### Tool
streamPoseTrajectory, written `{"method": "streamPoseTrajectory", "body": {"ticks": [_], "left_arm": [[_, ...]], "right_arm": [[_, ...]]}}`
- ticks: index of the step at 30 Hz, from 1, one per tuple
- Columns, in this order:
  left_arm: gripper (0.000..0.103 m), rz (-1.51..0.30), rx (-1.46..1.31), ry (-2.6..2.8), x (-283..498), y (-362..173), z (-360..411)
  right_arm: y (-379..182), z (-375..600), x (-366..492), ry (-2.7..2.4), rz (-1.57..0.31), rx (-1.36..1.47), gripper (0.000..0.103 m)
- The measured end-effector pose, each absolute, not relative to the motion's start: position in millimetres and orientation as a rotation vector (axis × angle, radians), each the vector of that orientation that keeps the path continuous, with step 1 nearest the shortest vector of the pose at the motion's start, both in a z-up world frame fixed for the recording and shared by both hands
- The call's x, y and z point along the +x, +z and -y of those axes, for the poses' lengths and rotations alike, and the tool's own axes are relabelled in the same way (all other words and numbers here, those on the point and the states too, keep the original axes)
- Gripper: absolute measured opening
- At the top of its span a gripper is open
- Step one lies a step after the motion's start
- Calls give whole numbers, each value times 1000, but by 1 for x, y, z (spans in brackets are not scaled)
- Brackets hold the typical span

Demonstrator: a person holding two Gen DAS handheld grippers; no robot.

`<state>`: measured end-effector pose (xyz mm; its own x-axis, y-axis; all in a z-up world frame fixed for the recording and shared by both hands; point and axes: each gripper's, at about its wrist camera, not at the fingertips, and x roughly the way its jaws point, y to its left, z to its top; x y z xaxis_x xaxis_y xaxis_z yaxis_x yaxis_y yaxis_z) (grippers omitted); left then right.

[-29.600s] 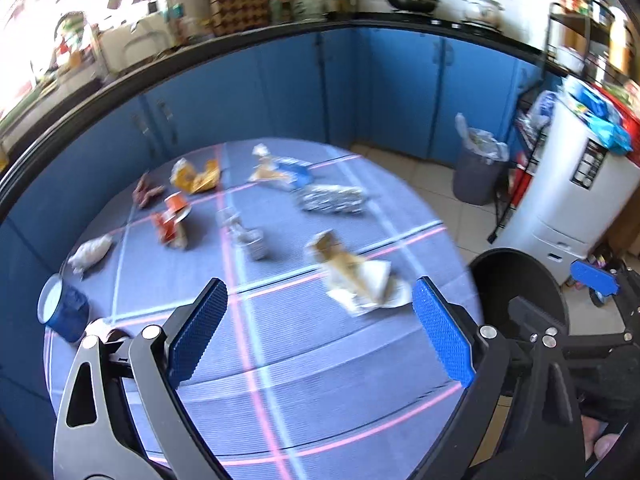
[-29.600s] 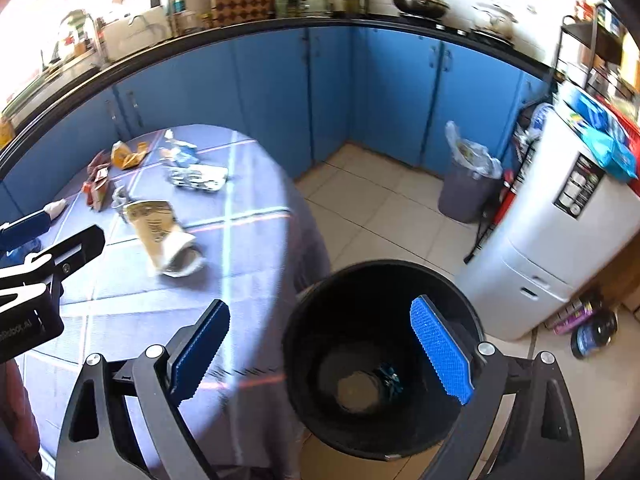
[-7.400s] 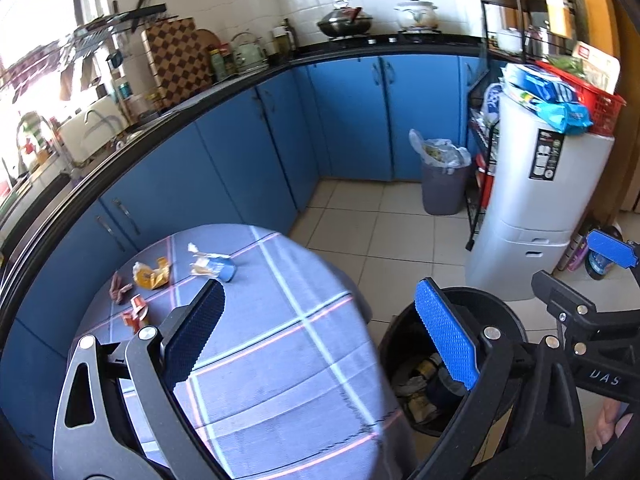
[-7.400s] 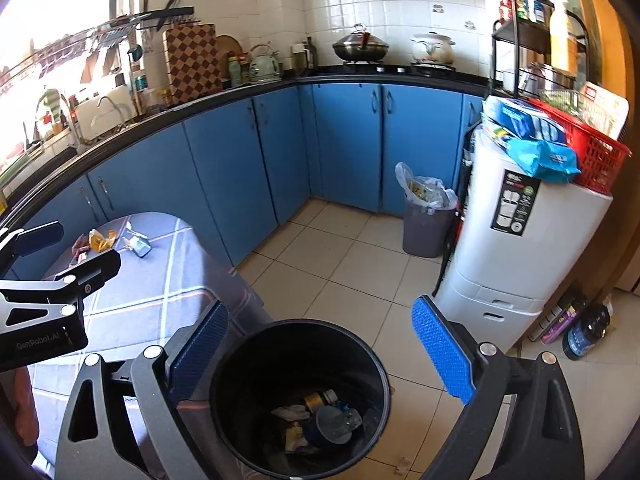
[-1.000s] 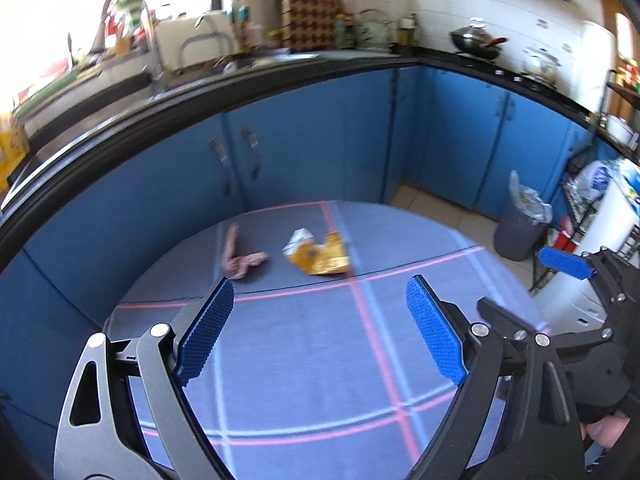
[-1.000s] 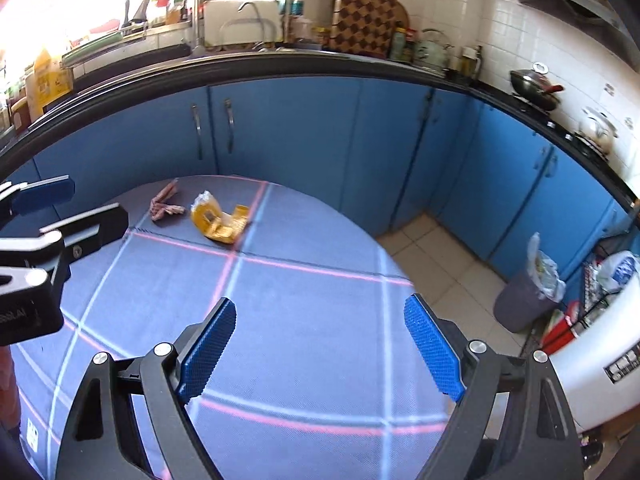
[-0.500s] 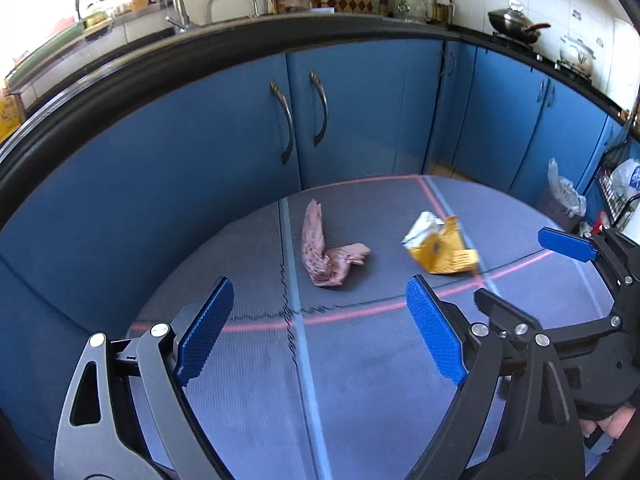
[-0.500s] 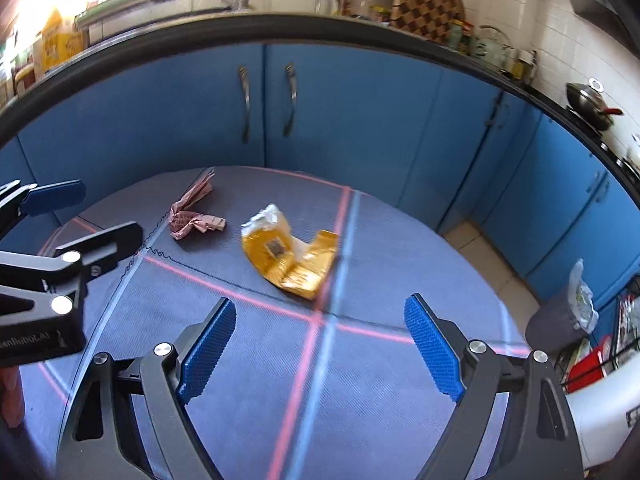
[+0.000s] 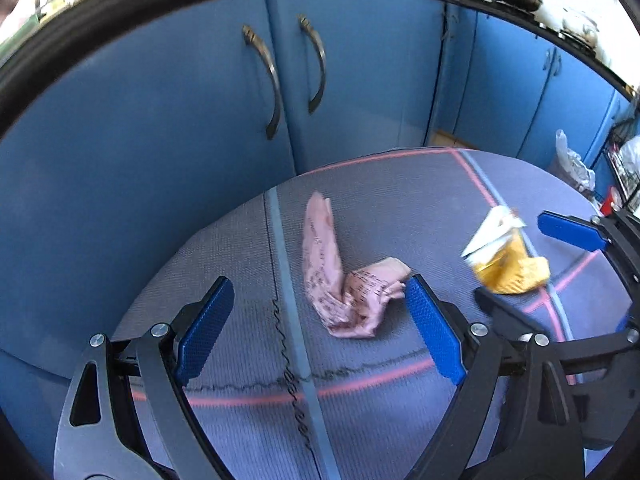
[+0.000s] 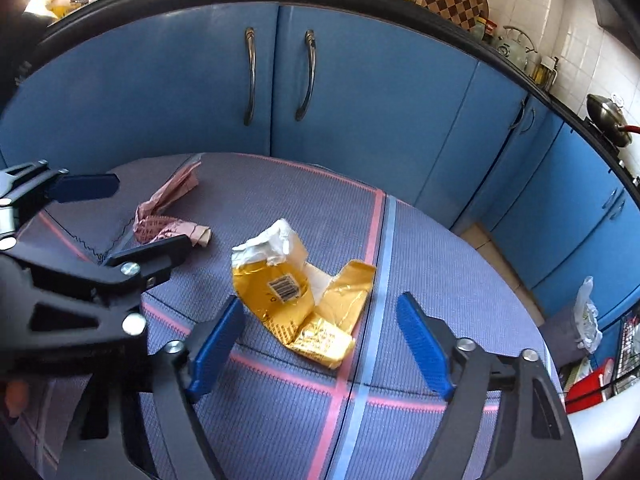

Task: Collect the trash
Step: 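Grasp the pink tissue with the left tool while the right tool grasps the yellow chip bag, then carry the pink tissue and yellow chip bag over the black bin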

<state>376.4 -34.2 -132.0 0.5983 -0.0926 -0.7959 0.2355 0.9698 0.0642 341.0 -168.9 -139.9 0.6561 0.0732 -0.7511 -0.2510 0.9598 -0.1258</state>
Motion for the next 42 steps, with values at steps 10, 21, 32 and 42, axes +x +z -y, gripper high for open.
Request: {"method": "streamPoseTrajectory", "body": {"ticks": [10, 21, 32, 42], "left_arm": [[82, -925, 141, -210, 381, -134, 35], [37, -924, 145, -239, 377, -128, 45], [31, -889, 142, -228, 340, -100, 46], [31, -844, 190, -262, 272, -66, 71]], "right_arm": [[-139, 189, 345, 200, -857, -140, 31], [-127, 205, 331, 174, -858, -102, 30], [-98, 210, 296, 179, -824, -115, 30], [-62, 238, 233, 167, -784, -88, 30]]}}
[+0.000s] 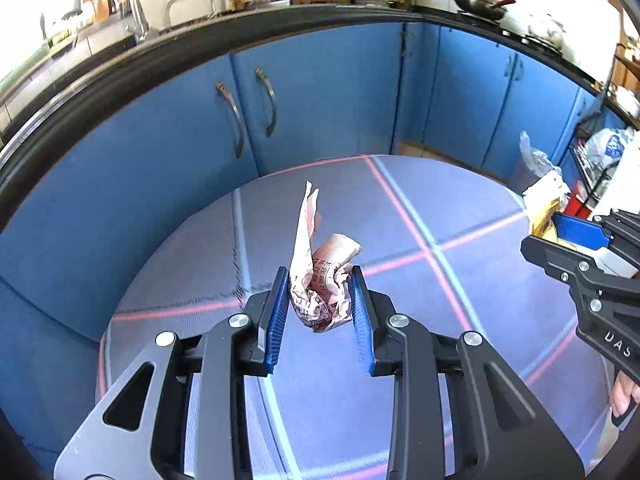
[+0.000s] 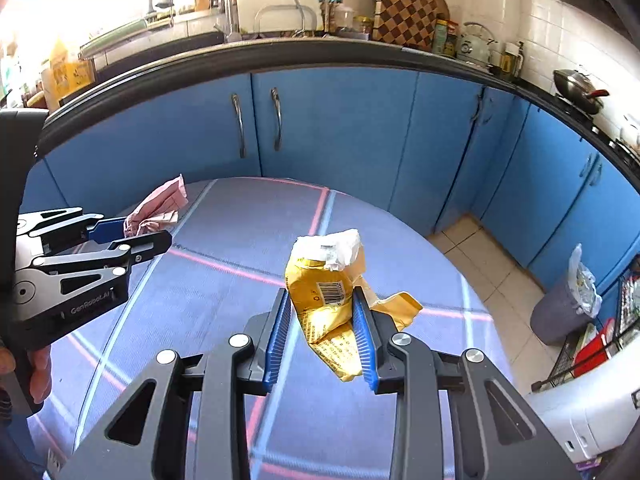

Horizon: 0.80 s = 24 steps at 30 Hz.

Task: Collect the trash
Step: 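Carry the pink tissue and yellow chip bag over the black bin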

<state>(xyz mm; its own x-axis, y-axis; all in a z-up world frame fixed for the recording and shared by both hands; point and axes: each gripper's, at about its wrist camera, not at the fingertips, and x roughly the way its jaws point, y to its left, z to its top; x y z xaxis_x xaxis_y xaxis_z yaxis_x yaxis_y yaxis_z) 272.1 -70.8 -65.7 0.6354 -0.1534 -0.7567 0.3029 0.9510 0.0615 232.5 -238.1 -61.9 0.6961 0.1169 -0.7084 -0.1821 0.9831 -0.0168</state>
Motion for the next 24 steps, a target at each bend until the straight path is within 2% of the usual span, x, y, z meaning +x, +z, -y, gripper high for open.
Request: {"method": "streamPoseTrajectory", "body": {"ticks": [24], "left_arm": [[31, -754, 331, -372, 106, -14, 174]], "right_arm": [[-7, 335, 43, 82, -674, -58, 30]]}}
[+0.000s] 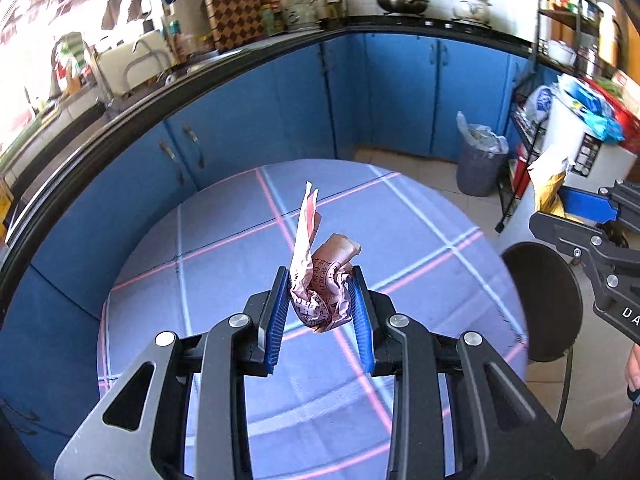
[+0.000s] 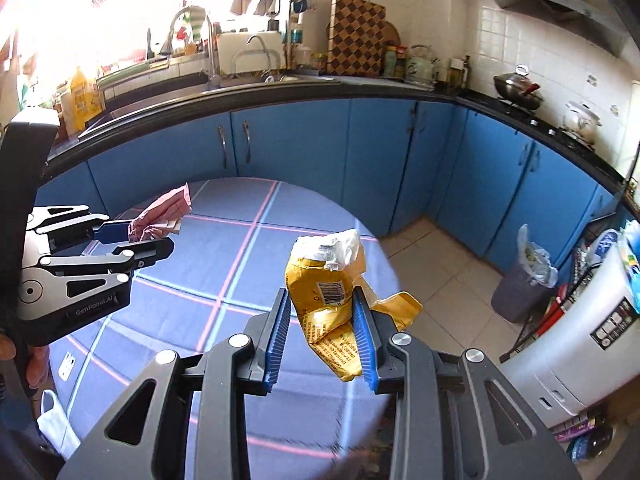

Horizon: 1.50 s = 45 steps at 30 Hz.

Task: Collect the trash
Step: 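Carry the pink tissue and yellow chip bag over the black bin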

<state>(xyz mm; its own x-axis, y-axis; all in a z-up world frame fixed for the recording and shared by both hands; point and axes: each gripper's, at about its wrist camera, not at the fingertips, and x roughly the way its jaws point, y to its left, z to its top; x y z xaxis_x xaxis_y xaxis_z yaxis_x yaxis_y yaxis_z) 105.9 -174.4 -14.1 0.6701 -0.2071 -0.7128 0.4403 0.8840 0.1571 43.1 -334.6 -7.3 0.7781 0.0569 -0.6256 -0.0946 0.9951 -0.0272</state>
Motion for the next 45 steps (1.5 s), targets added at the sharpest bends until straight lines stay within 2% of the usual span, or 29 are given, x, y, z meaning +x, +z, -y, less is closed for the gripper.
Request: {"method": "streamPoseTrajectory", "body": {"ticks": [18, 45], "left_arm": [[31, -671, 441, -476, 52, 9, 266], [31, -620, 534, -586, 38, 12, 365]], "right_arm": [[13, 392, -19, 8, -594, -30, 30], [11, 487, -40, -114, -569, 67, 31]]}}
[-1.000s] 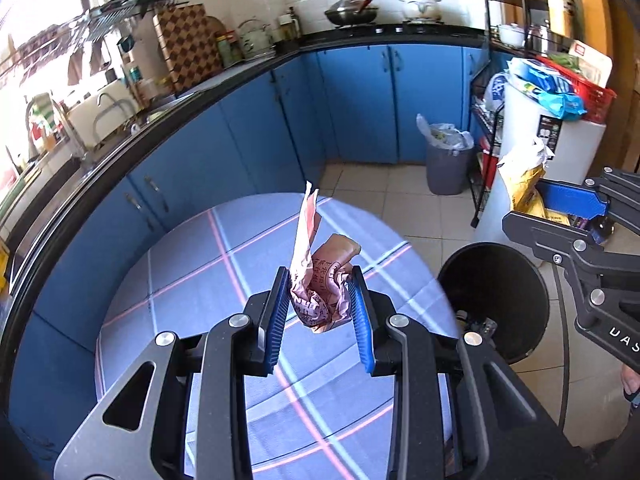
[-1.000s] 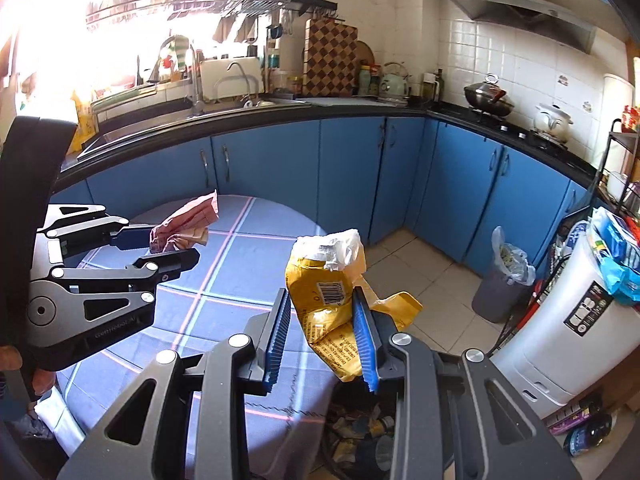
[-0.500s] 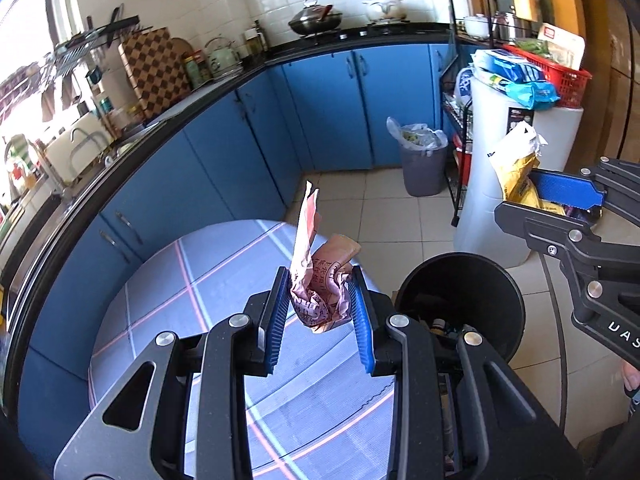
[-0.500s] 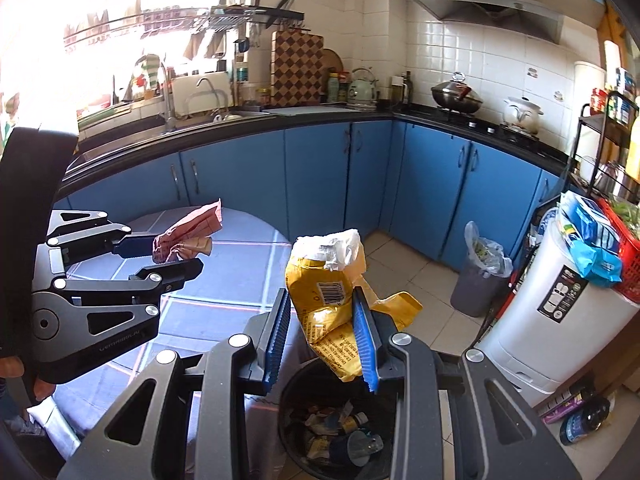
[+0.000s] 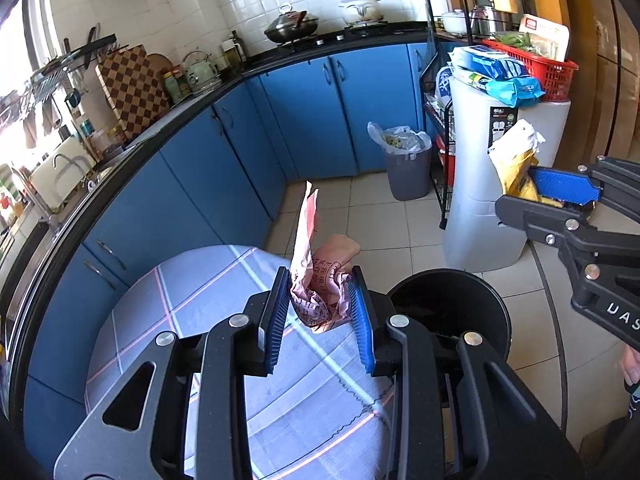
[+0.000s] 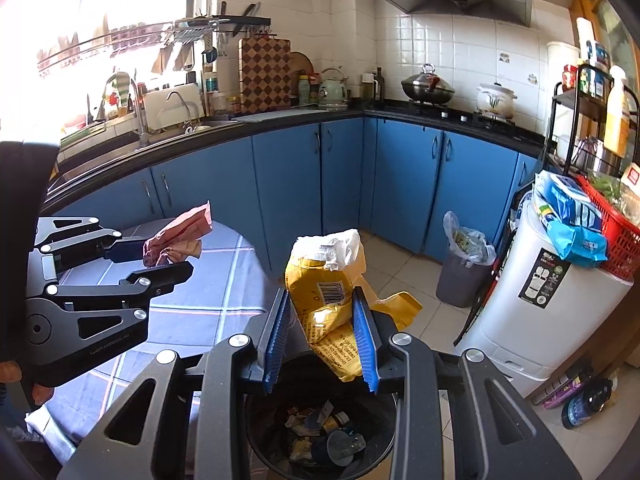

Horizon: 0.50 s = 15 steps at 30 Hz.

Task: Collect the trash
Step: 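Carry the pink tissue and yellow chip bag over the black bin, then open the right tool to drop the chip bag while the left tool releases the tissue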

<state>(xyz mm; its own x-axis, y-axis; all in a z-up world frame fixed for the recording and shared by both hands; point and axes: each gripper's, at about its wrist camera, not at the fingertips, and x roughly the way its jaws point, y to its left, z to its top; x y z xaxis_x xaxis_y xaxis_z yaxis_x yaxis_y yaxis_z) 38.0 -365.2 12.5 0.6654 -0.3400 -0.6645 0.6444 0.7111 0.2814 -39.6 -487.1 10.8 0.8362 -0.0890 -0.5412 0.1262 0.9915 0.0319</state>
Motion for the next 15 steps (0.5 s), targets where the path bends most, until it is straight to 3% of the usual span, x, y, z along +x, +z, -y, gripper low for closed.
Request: {"method": "streamPoseTrajectory", "body": {"ticks": [4, 6, 8, 15], "left_arm": [[31, -621, 540, -593, 42, 12, 374], [31, -625, 542, -591, 45, 10, 379], [31, -631, 541, -593, 48, 9, 382], [31, -644, 549, -604, 55, 4, 395]], "right_arm": [[8, 497, -35, -123, -571, 91, 33], [6, 502, -31, -151, -572, 90, 42], [5, 507, -31, -185, -556, 90, 78], [-7, 526, -34, -240, -564, 113, 81]]}}
